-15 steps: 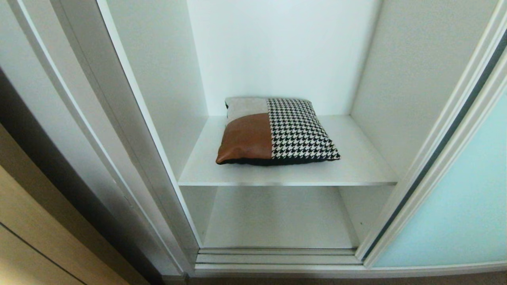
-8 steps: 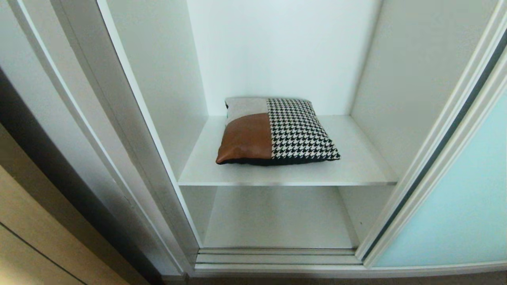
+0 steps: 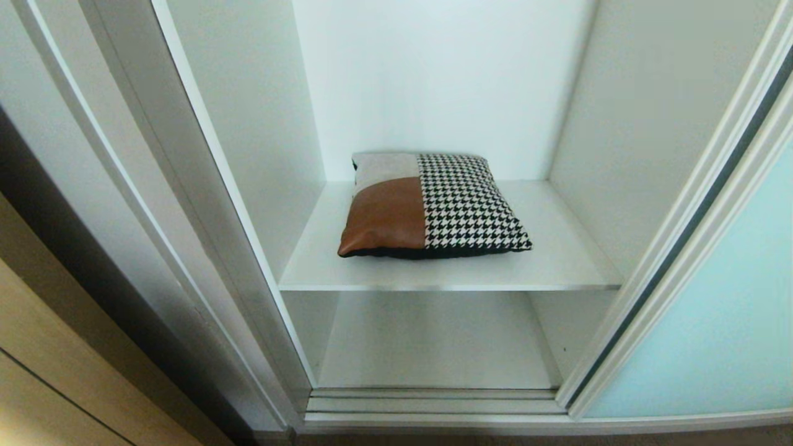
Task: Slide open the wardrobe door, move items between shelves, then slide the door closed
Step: Open the door
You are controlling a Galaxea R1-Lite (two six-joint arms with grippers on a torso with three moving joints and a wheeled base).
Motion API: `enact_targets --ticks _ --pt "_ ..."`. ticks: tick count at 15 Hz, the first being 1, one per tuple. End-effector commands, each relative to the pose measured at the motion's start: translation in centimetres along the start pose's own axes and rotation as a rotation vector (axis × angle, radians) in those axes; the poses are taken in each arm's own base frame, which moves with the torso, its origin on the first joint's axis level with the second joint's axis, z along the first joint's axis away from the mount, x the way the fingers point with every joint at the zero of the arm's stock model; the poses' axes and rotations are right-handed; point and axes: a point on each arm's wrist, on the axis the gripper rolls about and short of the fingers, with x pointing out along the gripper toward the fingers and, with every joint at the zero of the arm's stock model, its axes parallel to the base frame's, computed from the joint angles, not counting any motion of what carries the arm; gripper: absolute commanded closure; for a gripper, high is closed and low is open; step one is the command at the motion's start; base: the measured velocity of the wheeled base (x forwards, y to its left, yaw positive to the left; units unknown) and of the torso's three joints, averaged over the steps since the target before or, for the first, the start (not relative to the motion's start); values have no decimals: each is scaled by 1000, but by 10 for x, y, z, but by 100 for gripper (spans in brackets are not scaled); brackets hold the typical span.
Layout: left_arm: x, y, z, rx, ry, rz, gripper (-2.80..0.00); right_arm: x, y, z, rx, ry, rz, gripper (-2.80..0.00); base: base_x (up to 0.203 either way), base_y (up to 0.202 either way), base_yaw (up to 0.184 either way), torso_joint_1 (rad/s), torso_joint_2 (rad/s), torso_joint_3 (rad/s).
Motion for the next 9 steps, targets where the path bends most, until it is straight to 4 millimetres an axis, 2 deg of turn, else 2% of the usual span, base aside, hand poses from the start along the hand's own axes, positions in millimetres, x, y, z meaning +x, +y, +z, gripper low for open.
enact_targets --ticks 1,4,9 --pt "0 0 0 0 3 0 0 0 -1 -3 -25 19 -26 0 0 0 0 0 0 0" --pt "0 0 0 0 3 0 0 2 -3 -9 -118 43 -94 0 0 0 0 0 0 0" --pt "0 0 0 0 3 0 0 2 -3 -9 -94 38 -93 0 0 0 0 0 0 0"
